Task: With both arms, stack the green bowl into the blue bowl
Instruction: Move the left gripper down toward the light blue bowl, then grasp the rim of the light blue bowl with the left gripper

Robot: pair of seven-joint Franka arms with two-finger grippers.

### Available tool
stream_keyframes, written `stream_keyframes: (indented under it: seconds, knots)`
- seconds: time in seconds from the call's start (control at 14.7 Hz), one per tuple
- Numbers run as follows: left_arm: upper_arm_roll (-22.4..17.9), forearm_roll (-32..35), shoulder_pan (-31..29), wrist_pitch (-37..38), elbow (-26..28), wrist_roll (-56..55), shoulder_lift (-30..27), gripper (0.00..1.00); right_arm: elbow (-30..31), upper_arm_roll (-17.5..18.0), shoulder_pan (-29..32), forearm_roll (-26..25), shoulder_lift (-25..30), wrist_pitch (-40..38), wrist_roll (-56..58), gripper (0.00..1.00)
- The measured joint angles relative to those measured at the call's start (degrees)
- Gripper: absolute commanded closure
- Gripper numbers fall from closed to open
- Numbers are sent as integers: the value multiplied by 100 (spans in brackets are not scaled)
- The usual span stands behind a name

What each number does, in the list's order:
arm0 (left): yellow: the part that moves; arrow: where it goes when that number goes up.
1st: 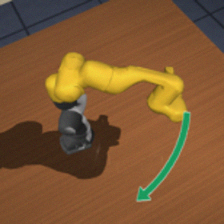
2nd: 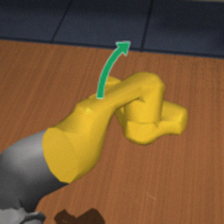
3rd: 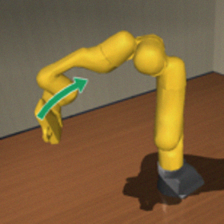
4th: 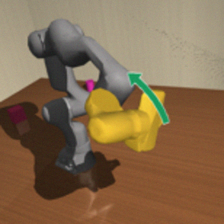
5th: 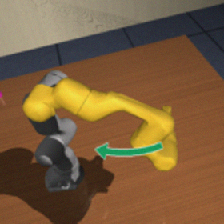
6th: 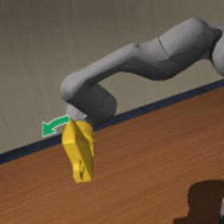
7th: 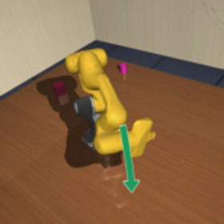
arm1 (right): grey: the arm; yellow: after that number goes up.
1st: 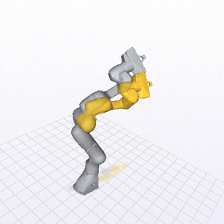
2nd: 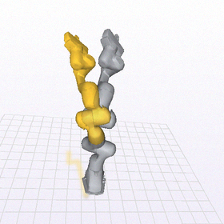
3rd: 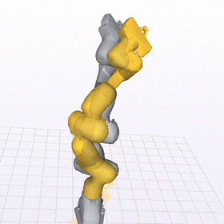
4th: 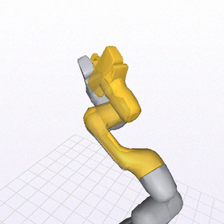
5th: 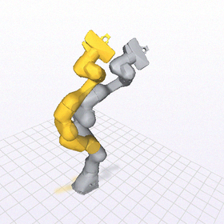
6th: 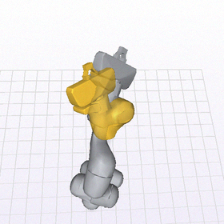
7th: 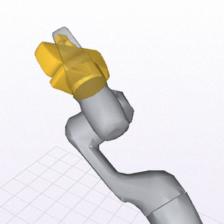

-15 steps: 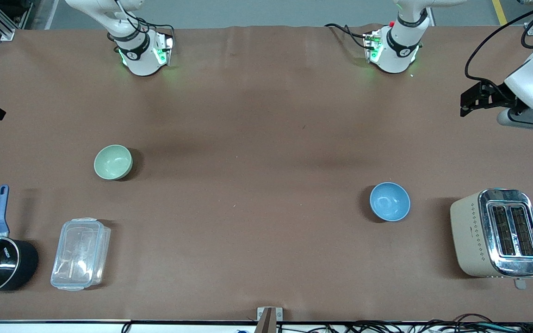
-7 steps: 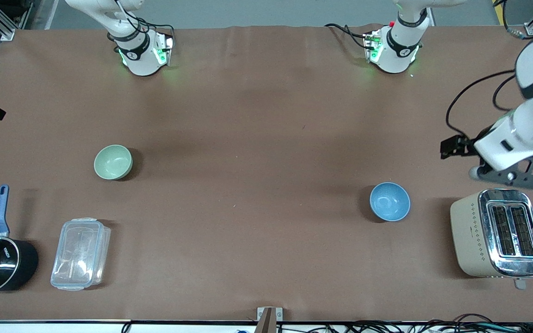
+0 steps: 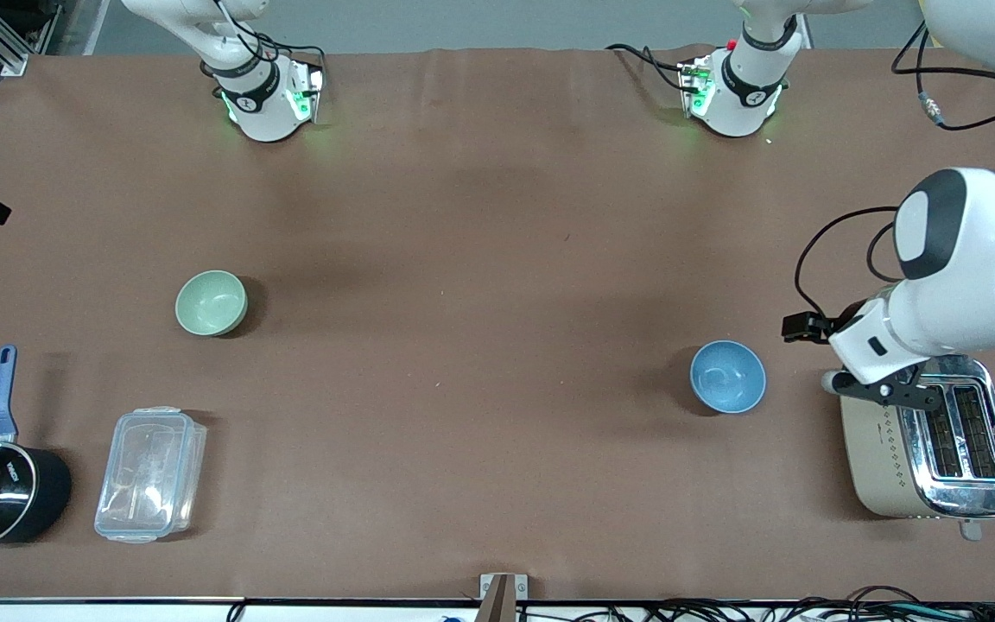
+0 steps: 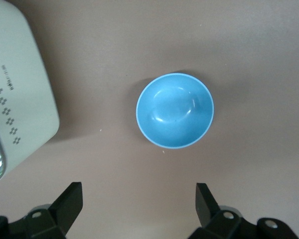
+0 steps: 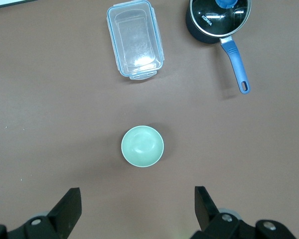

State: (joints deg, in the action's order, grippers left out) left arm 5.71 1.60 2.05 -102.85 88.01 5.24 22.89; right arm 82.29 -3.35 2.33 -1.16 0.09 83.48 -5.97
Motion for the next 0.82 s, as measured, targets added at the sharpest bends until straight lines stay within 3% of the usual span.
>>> stream_keyframes:
  seconds: [0.27,0.82]
  knots:
    - [-1,0,12,-672,495,0,73,0,0,1,-6,2,0,0,0,0]
    - [-2,3,-2,-1440,803,0,485,0,0,-42,24,4,-12,0,-3,0]
